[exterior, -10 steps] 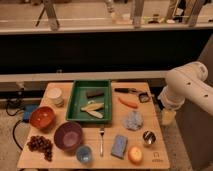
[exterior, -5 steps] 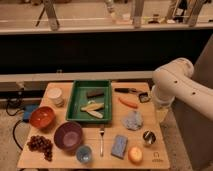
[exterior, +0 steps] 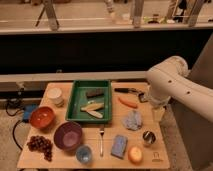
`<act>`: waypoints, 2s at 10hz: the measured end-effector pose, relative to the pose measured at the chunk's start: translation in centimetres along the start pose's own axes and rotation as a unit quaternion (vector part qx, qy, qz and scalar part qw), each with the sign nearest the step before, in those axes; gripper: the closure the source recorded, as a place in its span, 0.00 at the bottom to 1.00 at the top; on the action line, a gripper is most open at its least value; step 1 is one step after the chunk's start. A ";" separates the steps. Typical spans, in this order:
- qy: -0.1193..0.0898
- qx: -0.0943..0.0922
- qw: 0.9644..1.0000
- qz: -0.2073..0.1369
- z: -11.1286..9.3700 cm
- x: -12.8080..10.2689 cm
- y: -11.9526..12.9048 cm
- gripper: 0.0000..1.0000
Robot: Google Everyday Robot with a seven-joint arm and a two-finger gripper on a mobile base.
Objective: Place grapes in purple bowl
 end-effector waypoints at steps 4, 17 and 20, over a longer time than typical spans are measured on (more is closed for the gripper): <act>0.006 0.001 0.999 -0.049 -0.9 -3.0 -0.6 0.20; 0.005 0.029 0.981 -0.189 -2.5 -13.1 -2.5 0.20; 0.005 0.040 0.975 -0.220 -2.8 -16.3 -3.4 0.20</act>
